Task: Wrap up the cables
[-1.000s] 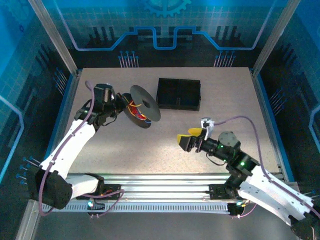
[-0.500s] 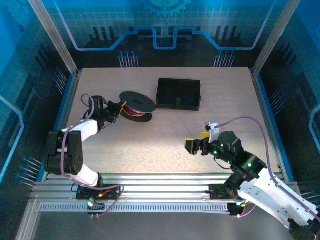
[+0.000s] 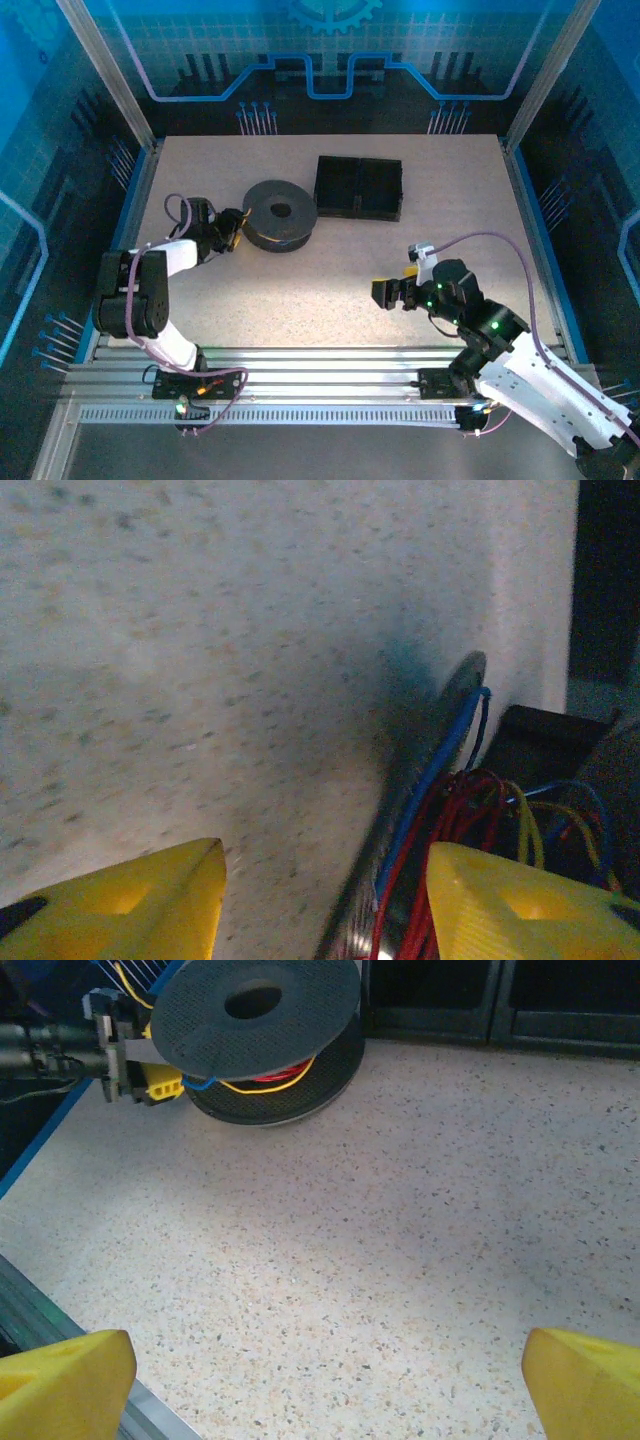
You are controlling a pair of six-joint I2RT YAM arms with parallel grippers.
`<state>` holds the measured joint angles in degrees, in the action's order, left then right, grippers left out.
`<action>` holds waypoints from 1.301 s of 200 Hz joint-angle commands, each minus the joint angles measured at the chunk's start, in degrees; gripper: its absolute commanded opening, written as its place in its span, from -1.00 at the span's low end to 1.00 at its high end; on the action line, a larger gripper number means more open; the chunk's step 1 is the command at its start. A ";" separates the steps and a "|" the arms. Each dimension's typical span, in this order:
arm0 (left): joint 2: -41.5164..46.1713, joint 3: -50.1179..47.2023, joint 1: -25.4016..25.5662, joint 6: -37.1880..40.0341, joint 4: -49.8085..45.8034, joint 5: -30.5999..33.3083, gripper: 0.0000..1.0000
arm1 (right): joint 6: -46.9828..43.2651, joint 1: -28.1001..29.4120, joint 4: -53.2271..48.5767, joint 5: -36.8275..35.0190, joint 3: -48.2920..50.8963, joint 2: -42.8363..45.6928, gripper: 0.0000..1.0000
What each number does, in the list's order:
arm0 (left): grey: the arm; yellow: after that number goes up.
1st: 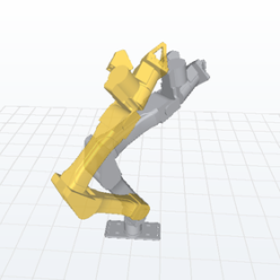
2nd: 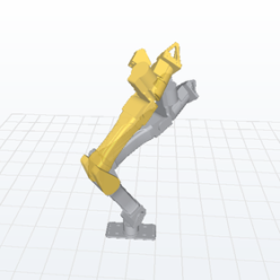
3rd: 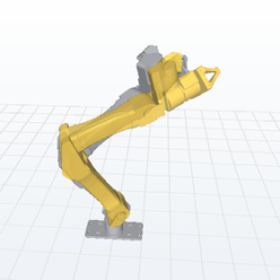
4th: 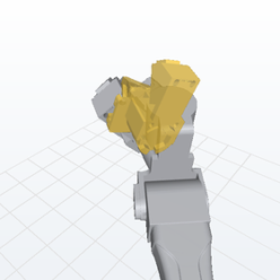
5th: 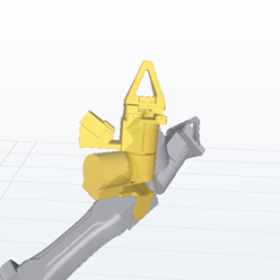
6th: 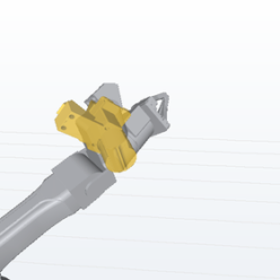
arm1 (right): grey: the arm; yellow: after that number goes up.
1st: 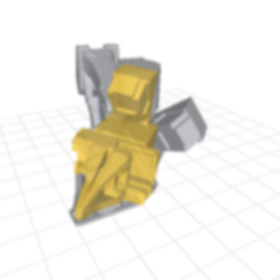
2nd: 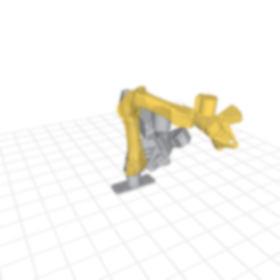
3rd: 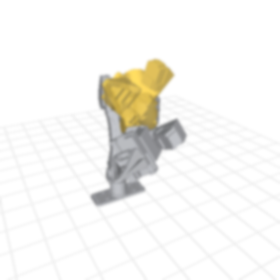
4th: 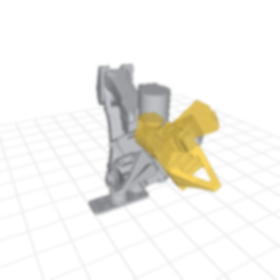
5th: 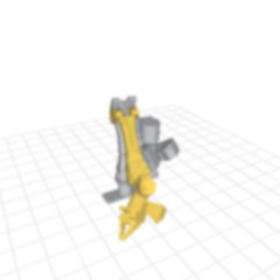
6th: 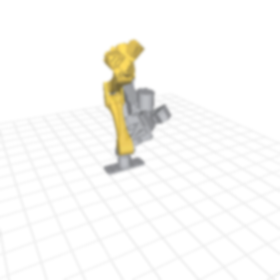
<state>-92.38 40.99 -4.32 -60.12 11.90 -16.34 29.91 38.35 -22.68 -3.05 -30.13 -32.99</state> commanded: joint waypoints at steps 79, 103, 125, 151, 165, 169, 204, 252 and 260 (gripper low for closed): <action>26.90 -8.91 -3.33 4.19 -19.47 15.07 0.86 | -5.54 -2.77 -5.12 -5.78 -4.99 -0.67 1.00; 35.65 -8.25 -2.38 10.27 -21.96 18.50 0.99 | -8.72 -3.69 -5.35 -11.03 -5.80 0.91 1.00; 43.95 -9.10 1.23 16.10 -23.09 26.41 0.99 | -12.49 -5.79 -4.78 -14.13 -5.91 2.53 1.00; 50.69 -10.86 6.77 23.00 -22.70 37.09 0.99 | -15.92 -10.89 -2.98 -16.64 -5.31 2.83 1.00; 51.59 -11.97 8.49 26.52 -20.85 40.63 0.99 | -16.13 -16.34 -0.75 -13.77 -4.43 2.56 1.00; 51.55 -12.45 8.74 27.53 -19.79 41.09 0.98 | -15.97 -18.35 0.38 -12.11 -4.19 2.39 1.00; 47.01 -14.38 8.86 30.98 -13.01 44.61 0.99 | -12.58 -36.00 11.53 1.32 -0.50 -2.29 1.00; 34.57 -15.54 8.56 40.53 0.09 39.19 0.99 | -11.13 -47.08 31.45 3.03 11.02 -6.32 1.00; 32.43 -15.91 8.36 41.88 2.53 39.52 0.99 | -11.98 -47.13 33.92 1.77 12.54 -6.60 1.00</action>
<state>-55.31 26.72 4.29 -26.20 3.88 24.56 18.22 -7.44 -1.89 -1.50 -21.54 -39.22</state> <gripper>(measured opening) 0.994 0.999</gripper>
